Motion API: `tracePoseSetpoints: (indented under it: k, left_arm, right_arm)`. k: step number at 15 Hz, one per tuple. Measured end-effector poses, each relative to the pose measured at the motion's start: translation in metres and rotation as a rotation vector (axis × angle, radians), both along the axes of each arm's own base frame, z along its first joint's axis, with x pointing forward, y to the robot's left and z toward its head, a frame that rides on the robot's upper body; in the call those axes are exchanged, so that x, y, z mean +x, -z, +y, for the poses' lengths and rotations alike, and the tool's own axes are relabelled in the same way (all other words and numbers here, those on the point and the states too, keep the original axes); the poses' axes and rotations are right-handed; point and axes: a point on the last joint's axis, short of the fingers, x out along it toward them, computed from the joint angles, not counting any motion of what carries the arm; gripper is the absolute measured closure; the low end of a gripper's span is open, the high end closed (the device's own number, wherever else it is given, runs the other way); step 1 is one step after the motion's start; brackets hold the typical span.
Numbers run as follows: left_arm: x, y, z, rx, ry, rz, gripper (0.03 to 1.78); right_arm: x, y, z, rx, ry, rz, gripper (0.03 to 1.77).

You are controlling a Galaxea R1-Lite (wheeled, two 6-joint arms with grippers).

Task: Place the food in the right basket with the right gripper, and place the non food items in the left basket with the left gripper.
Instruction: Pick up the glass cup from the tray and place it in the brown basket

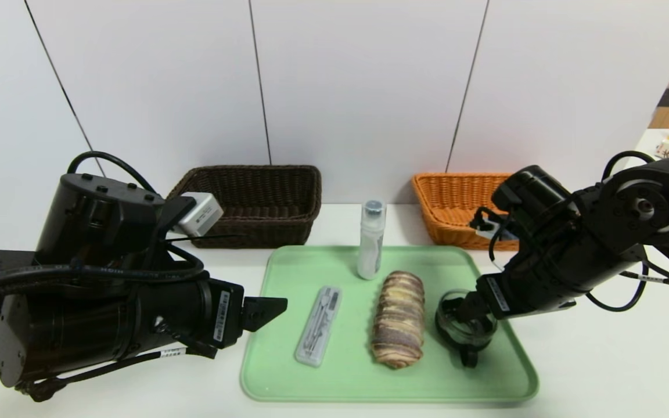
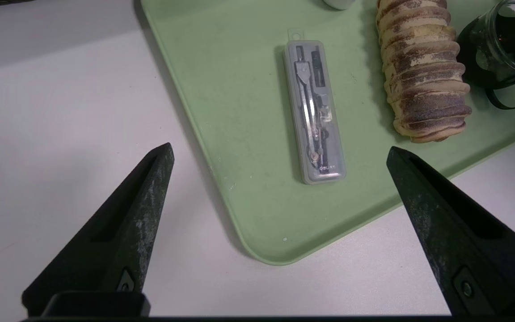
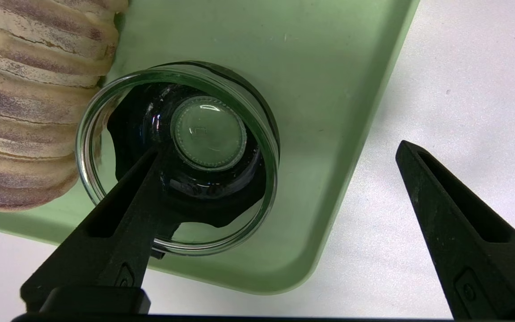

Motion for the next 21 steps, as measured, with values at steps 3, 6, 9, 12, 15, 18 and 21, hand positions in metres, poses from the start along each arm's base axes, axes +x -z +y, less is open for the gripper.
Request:
tracePoseSetpoints:
  k: [3, 6, 9, 12, 15, 18, 21]
  left_arm:
    - [0.0, 0.0, 0.0, 0.0, 0.0, 0.0, 0.12]
    - [0.0, 0.0, 0.0, 0.0, 0.0, 0.0, 0.12]
    - [0.0, 0.0, 0.0, 0.0, 0.0, 0.0, 0.12]
    - [-0.001, 0.0, 0.001, -0.001, 0.0, -0.002, 0.12]
    - [-0.002, -0.001, 0.001, -0.003, 0.001, -0.003, 0.12]
    - [-0.002, -0.002, 0.002, -0.005, 0.001, -0.006, 0.12]
    - [-0.002, -0.002, 0.002, -0.005, 0.001, -0.008, 0.12]
  right_arm:
    - [0.0, 0.002, 0.0, -0.025, 0.007, 0.001, 0.1]
    - [0.001, 0.003, 0.0, -0.027, 0.006, 0.003, 0.54]
    - [0.001, 0.003, 0.0, -0.028, 0.006, 0.003, 0.91]
    - [0.0, 0.003, 0.0, -0.027, 0.005, 0.001, 1.69]
    - [-0.002, 0.003, 0.0, -0.029, 0.004, 0.005, 1.72]
    - [-0.005, 0.002, -0.001, -0.03, 0.002, 0.005, 1.72]
    - [-0.01, -0.005, 0.0, -0.021, -0.005, -0.018, 1.72]
